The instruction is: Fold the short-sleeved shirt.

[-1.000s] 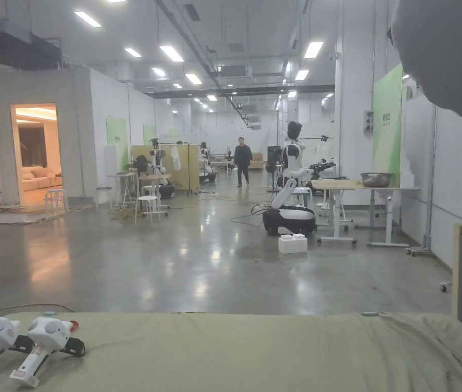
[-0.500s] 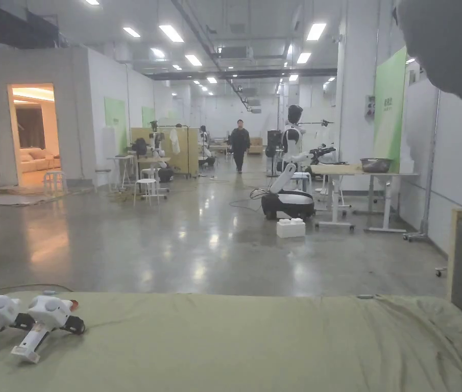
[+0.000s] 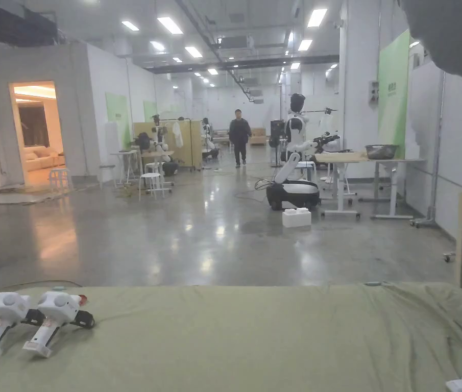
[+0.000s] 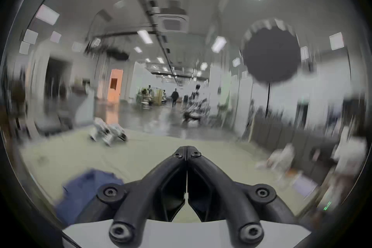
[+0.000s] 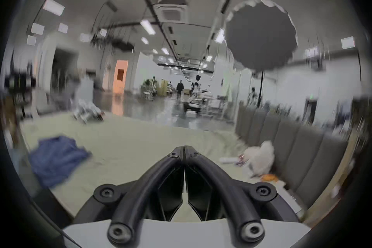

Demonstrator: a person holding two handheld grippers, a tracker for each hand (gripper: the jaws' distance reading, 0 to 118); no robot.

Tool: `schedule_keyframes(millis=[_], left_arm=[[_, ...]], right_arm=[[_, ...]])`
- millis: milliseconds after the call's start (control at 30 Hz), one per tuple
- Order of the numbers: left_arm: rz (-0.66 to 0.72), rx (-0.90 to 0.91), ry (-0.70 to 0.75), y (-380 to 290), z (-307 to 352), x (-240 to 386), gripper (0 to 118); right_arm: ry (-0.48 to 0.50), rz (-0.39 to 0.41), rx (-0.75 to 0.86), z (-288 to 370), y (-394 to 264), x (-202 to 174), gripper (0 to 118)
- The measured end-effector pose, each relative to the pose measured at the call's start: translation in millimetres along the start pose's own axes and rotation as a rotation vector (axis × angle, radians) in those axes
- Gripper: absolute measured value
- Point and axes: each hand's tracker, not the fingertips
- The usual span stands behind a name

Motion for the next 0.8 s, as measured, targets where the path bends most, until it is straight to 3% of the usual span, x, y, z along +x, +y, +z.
schedule_keyframes(millis=[67, 200, 400, 500, 567, 733, 800], left_arm=[[-0.008, 0.005, 0.071, -9.5, 6.7, 2.4, 0], [-0.197, -0.074, 0.106, -11.2, 0.5, 12.6, 0], [-0.2, -0.102, 0.052, -10.4, -0.5, 7.2, 0], [-0.078, -0.145, 0.038, 2.0, -5.6, -23.7, 2], [-0.046, -0.206, 0.048, 9.7, -11.1, -46.2, 17], [-0.136, -0.386, 0.14, 5.4, -32.5, -105.3, 80], [-0.134, -0.435, 0.186, -11.0, -49.6, -128.2, 85]], right_arm=[[-0.03, 0.0, -0.008, 1.5, -6.2, -2.3, 0], [-0.017, 0.006, -0.019, -1.0, -5.2, -8.3, 0], [0.013, -0.041, -0.039, -5.0, -6.2, -8.9, 0], [0.02, -0.023, -0.058, -3.9, -12.1, -10.1, 0], [0.028, -0.013, -0.071, -3.6, -18.5, -11.1, 0], [0.053, -0.087, -0.182, -20.0, -43.5, -12.8, 0], [0.064, -0.101, -0.214, -27.3, -53.2, -13.9, 0]])
